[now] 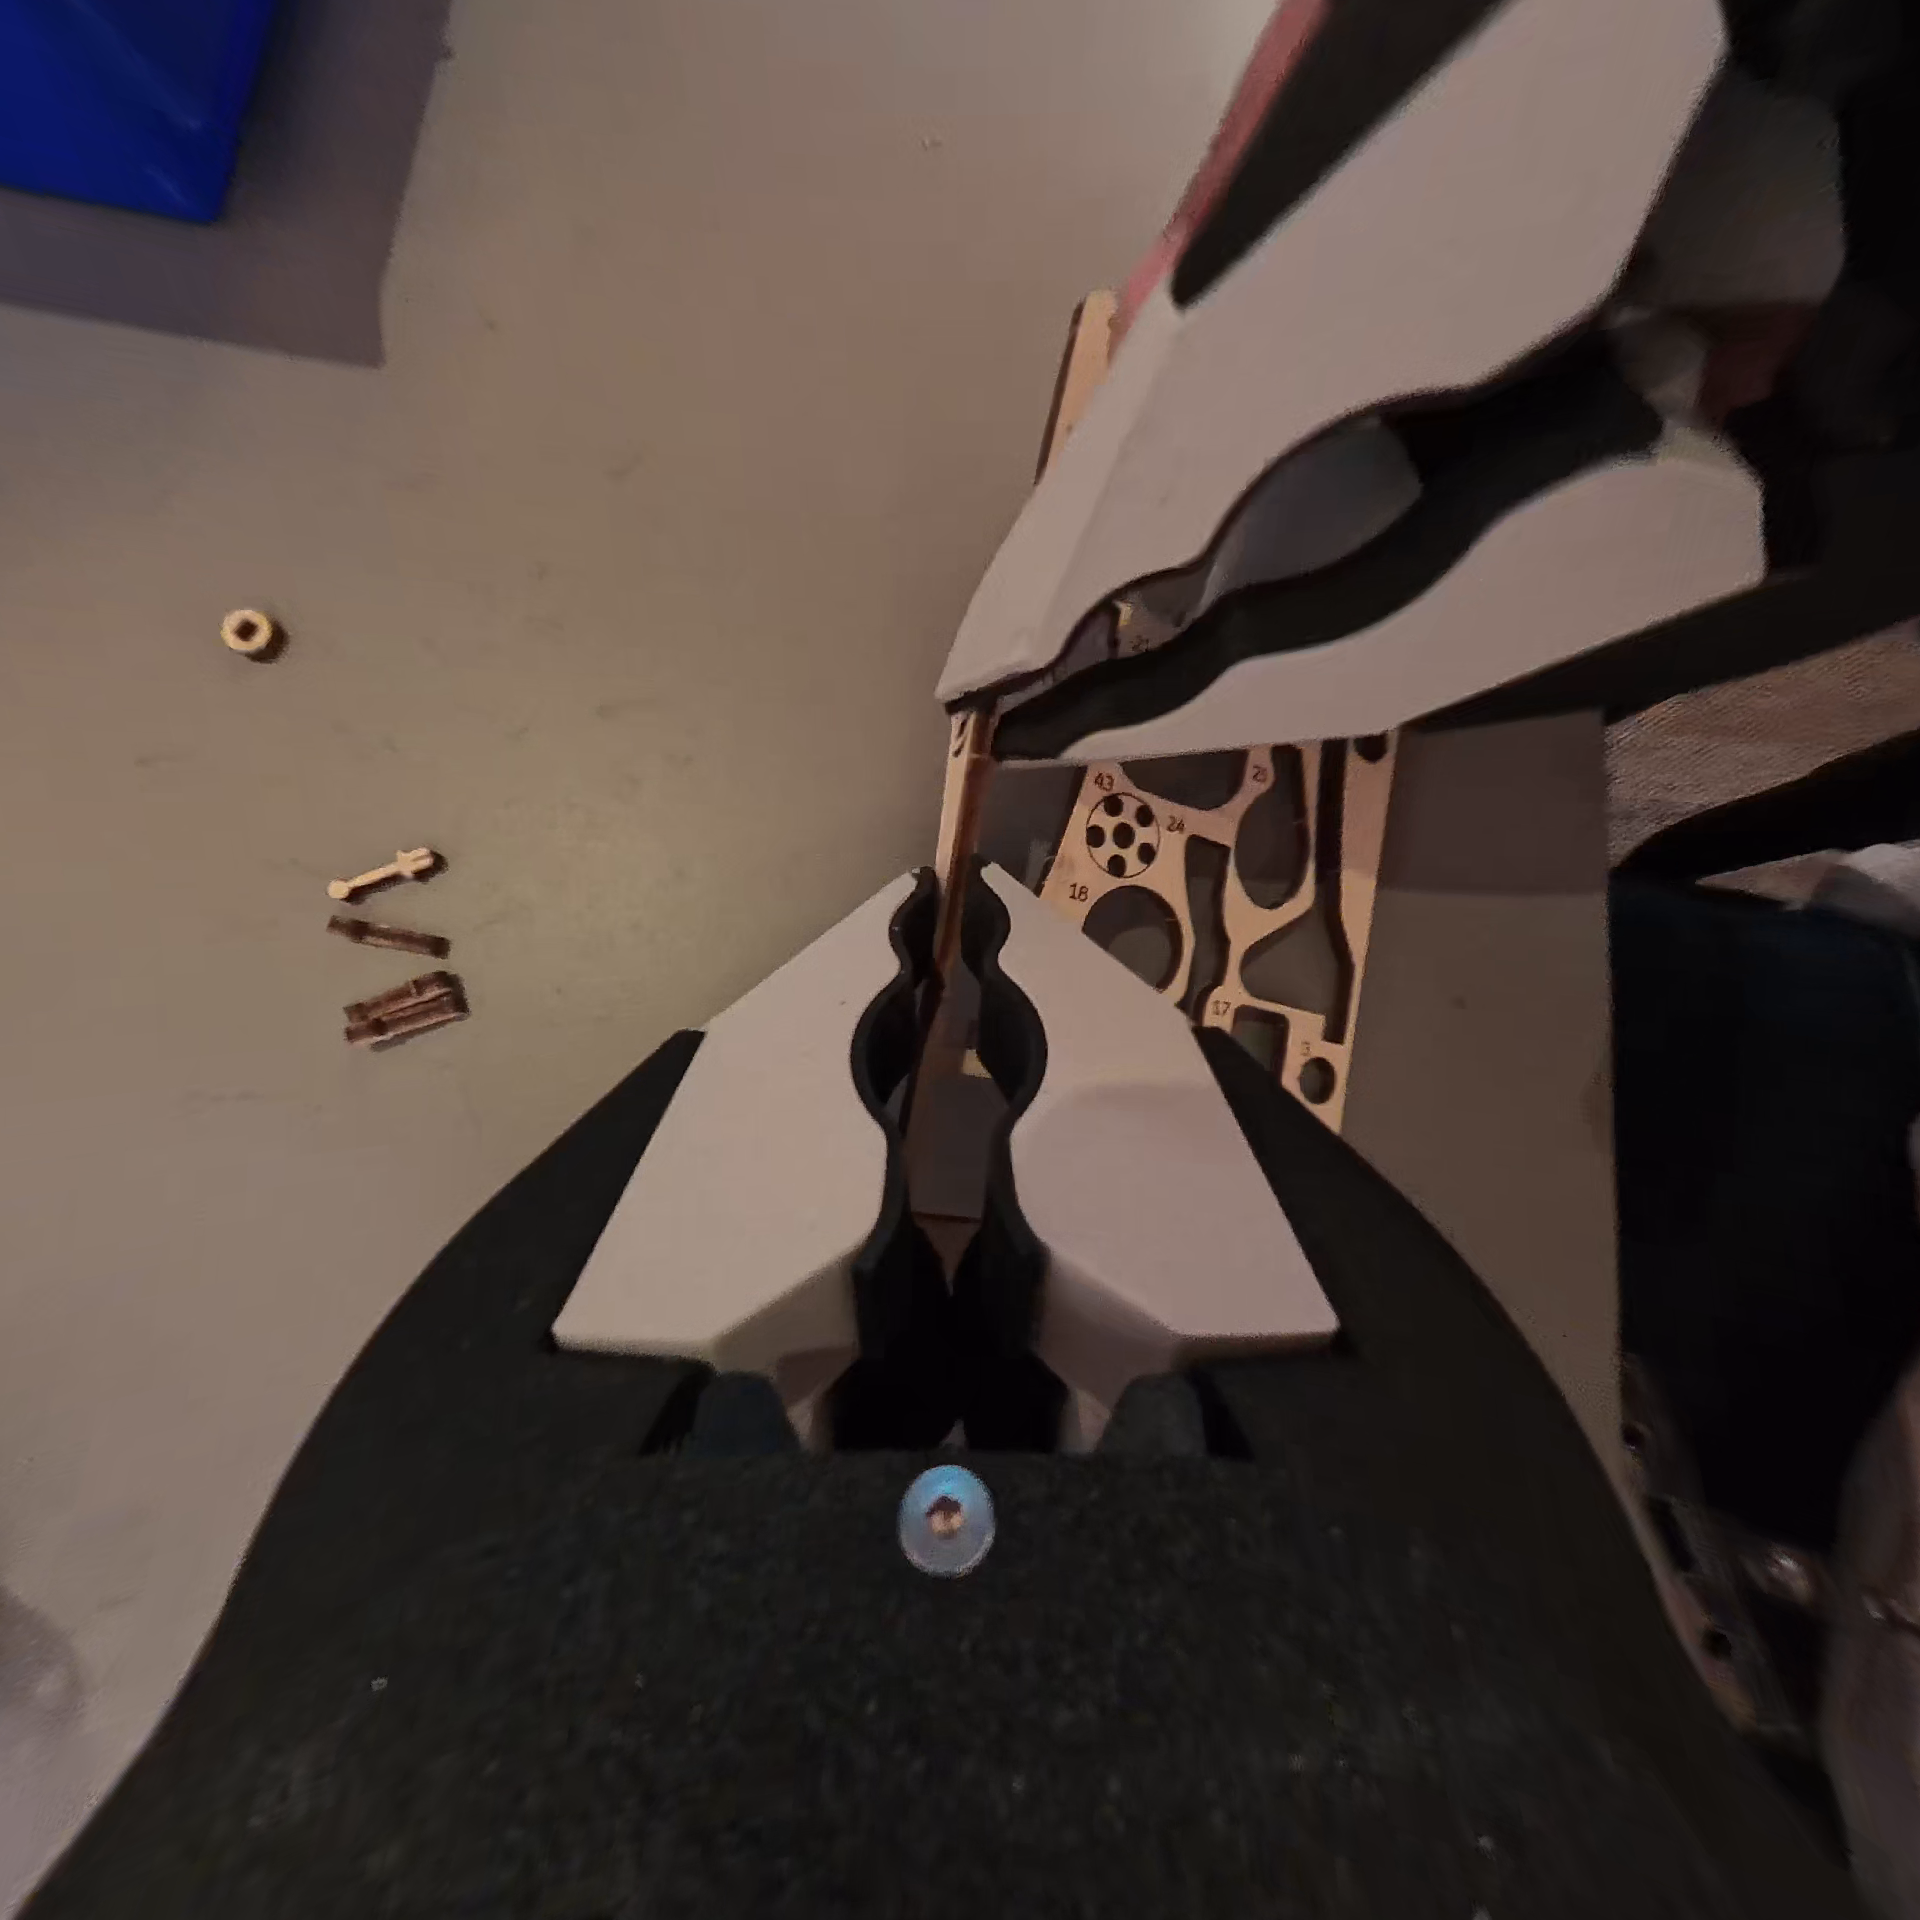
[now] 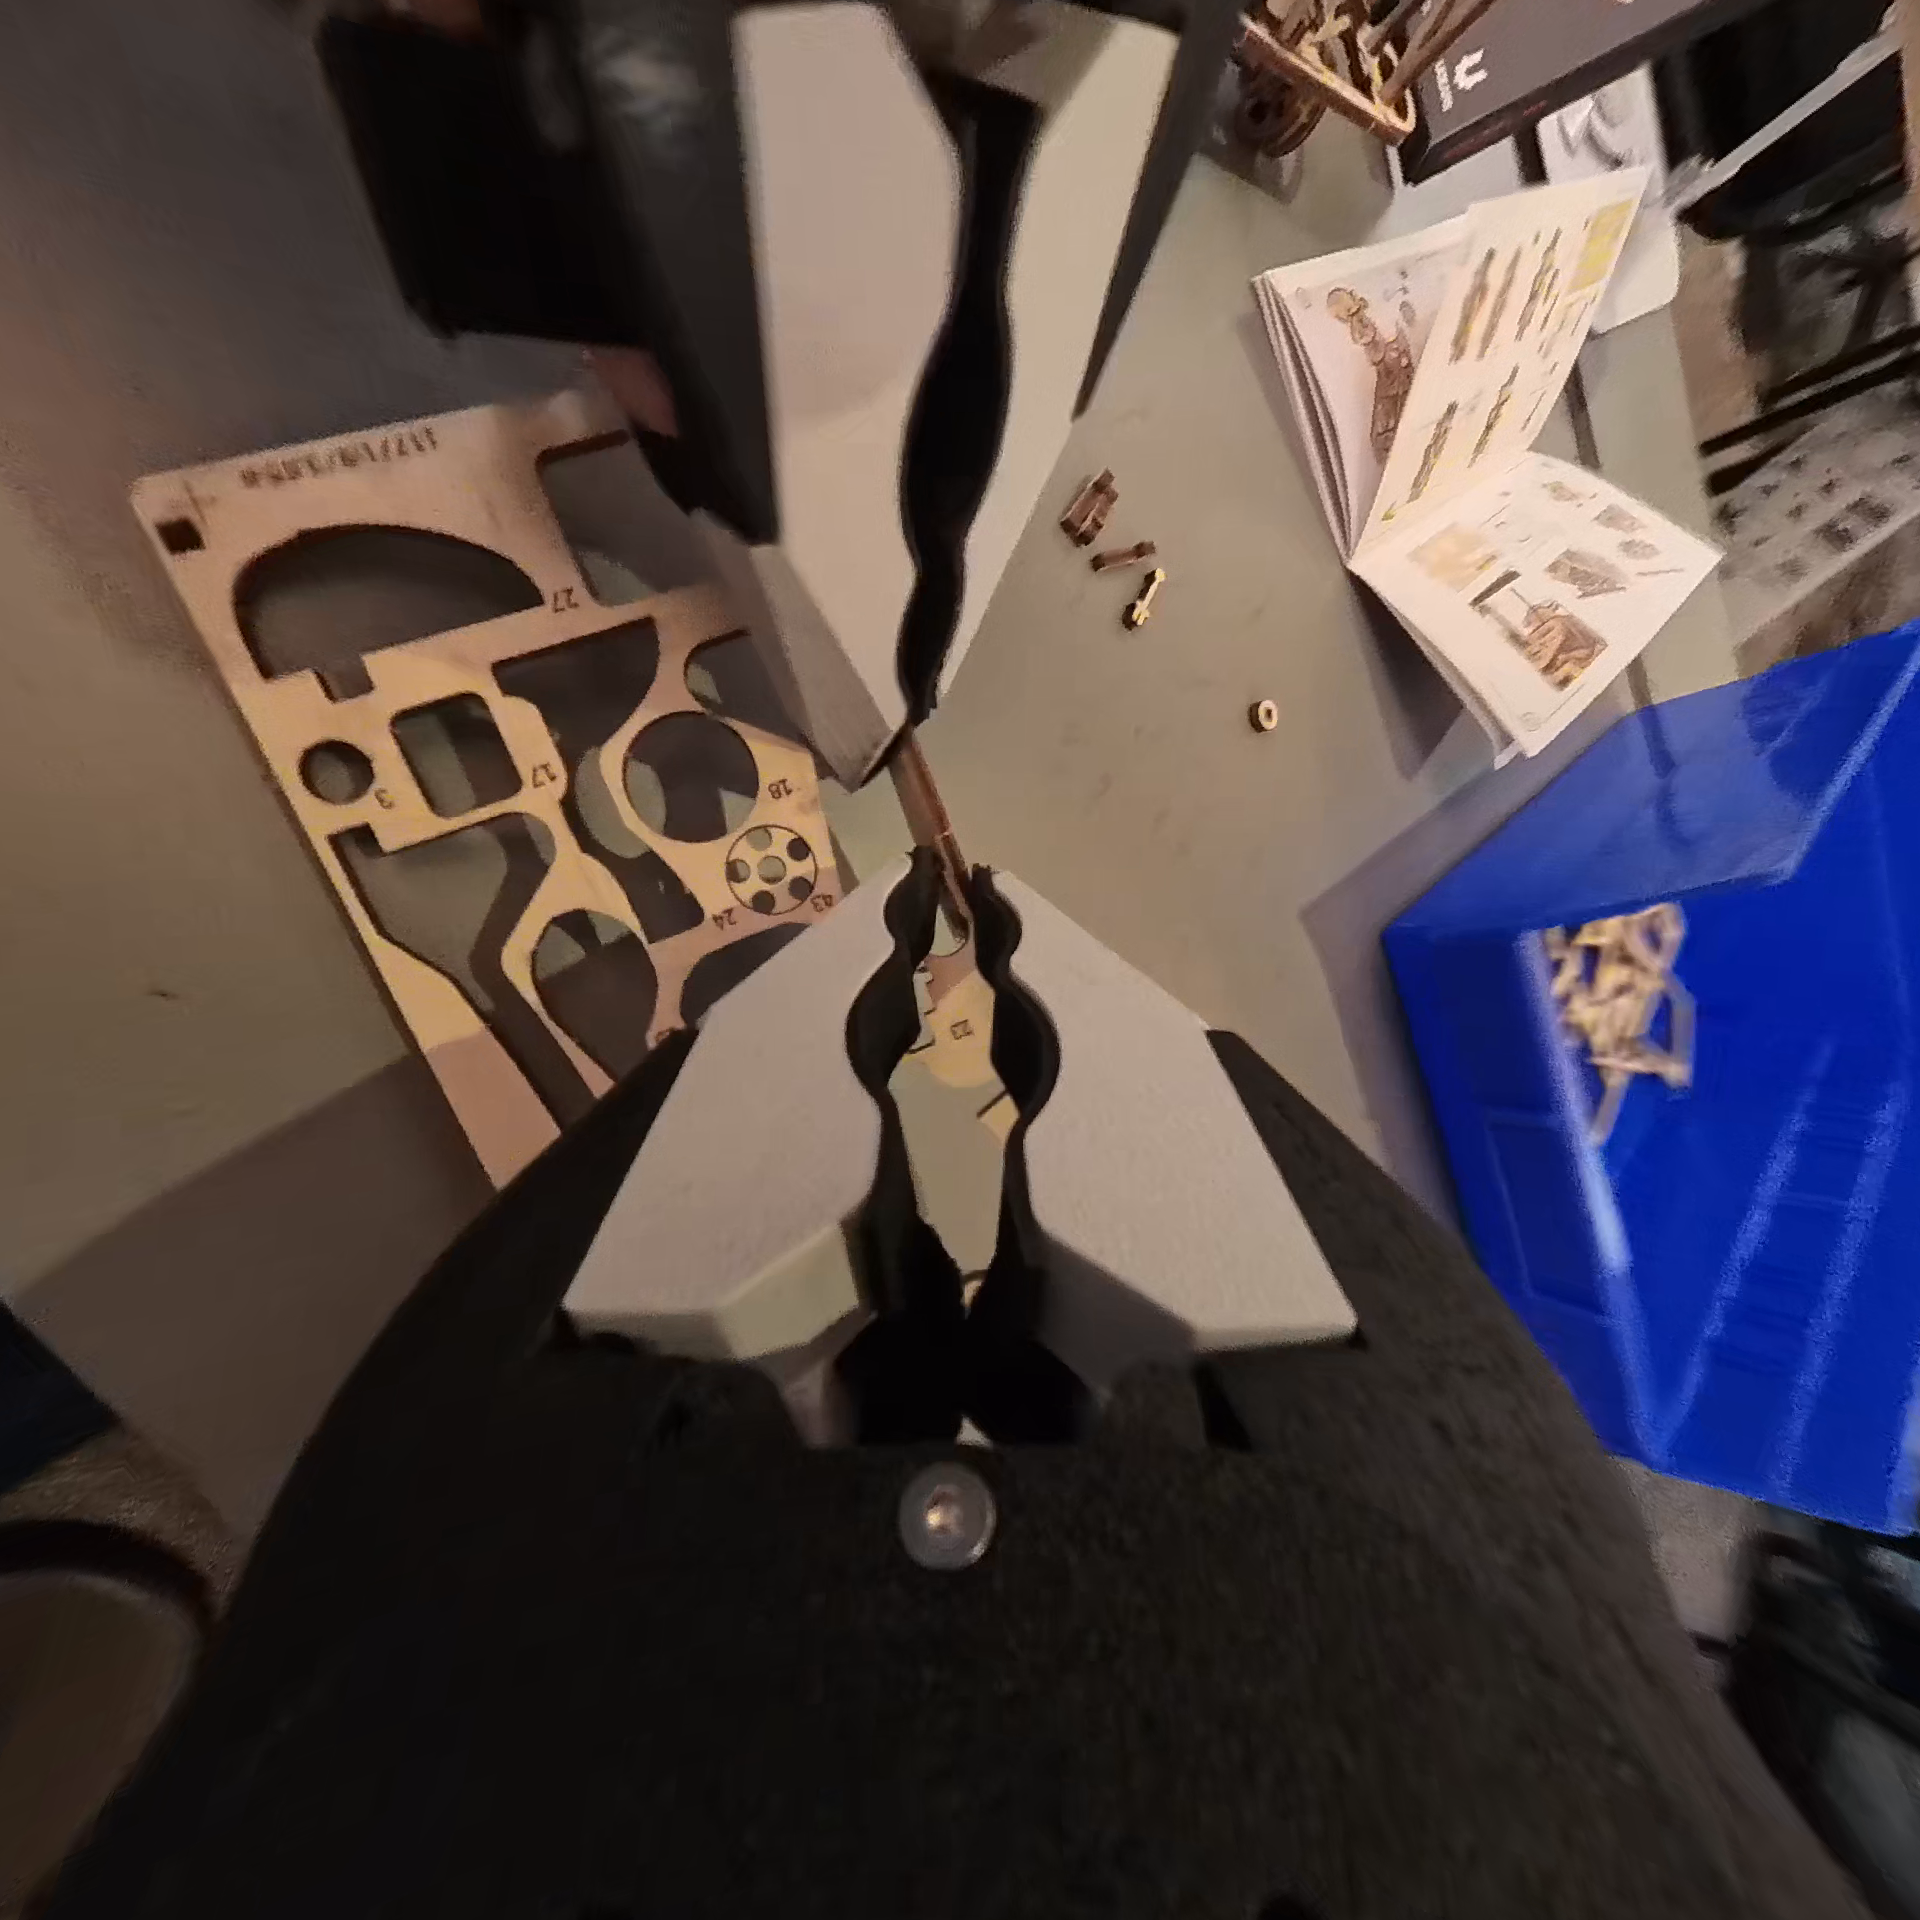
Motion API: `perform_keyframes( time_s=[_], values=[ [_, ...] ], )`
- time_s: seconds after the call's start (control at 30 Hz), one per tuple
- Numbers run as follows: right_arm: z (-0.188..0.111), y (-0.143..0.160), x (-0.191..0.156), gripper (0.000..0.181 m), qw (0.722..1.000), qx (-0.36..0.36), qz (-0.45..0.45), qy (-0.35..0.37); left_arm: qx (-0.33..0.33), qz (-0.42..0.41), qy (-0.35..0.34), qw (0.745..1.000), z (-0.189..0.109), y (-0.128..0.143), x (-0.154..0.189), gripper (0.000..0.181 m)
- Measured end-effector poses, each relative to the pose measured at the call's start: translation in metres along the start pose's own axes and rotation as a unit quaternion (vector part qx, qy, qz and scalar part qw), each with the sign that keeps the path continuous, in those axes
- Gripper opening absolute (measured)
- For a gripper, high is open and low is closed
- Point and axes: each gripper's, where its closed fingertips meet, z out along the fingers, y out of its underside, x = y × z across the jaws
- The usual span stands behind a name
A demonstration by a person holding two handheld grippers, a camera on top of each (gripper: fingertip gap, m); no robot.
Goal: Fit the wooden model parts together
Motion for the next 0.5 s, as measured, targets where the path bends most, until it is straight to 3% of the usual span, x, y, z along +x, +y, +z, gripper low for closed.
perform_keyframes(
  time_s=[0.13,0.2,0.37,0.43,0.5],
  values=[
    [-0.013,-0.008,0.006,0.01,0.973,0.069,0.207,-0.077,0.027,0.023,-0.007,0.999,-0.007,-0.008,0.002,0.002],
    [-0.028,-0.019,0.012,0.025,0.95,0.114,0.271,-0.109,0.042,0.052,-0.033,0.997,-0.016,-0.012,0.0,0.001],
    [-0.07,-0.047,0.037,0.043,0.912,0.278,0.285,-0.104,0.079,0.175,-0.115,0.975,-0.041,-0.028,0.002,0.0],
    [-0.079,-0.041,0.051,0.043,0.91,0.283,0.29,-0.084,0.08,0.221,-0.155,0.96,-0.05,-0.033,0.002,0.0],
    [-0.088,-0.041,0.051,0.042,0.895,0.286,0.315,-0.134,0.068,0.271,-0.197,0.94,-0.055,-0.033,-0.001,0.0]
  ],
)
